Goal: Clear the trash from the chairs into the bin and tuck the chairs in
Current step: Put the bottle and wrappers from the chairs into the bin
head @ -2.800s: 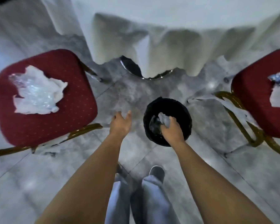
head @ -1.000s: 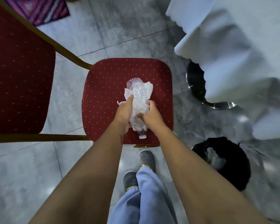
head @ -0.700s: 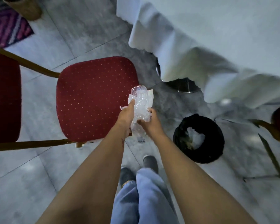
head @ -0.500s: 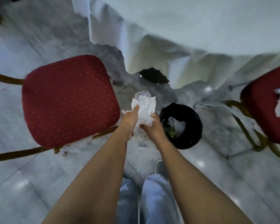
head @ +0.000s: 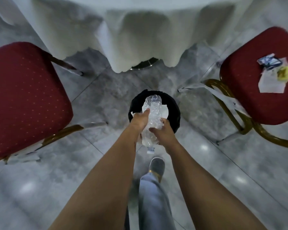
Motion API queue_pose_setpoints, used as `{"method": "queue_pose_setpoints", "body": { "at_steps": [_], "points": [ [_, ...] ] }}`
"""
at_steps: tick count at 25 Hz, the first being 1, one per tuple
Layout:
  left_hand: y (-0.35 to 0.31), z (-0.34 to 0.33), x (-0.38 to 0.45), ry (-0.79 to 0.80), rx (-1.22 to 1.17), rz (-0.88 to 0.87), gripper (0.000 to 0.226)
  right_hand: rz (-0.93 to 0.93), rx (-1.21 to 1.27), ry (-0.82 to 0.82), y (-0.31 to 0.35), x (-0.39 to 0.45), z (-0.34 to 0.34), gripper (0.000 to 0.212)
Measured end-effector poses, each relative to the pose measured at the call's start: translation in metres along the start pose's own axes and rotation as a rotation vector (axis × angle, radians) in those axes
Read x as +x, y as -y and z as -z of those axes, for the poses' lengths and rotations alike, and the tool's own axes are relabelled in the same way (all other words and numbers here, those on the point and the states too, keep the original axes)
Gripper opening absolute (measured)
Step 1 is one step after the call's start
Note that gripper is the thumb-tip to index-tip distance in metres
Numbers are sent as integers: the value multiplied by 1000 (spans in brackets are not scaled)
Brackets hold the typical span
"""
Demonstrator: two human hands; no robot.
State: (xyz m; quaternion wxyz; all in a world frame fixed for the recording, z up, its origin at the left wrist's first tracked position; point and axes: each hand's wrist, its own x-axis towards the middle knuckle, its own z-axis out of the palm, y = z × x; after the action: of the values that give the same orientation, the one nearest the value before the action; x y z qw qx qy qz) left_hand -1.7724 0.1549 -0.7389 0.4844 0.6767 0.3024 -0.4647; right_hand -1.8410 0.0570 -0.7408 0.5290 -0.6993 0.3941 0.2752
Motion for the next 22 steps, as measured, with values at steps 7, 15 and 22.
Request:
{"method": "queue_pose_setpoints", "body": {
  "at_steps": [7, 15, 22],
  "points": [
    [7, -60, 77, -39, -37, 3, 72, -77, -44, 38, -30, 87, 32, 63],
    [22, -64, 108, -110, 4, -8, 62, -83, 73, -63, -56, 130, 39, 70],
    [-29, -87, 23, -61, 160, -94, 75, -40, 79, -84, -31, 32, 106, 63]
  ]
}}
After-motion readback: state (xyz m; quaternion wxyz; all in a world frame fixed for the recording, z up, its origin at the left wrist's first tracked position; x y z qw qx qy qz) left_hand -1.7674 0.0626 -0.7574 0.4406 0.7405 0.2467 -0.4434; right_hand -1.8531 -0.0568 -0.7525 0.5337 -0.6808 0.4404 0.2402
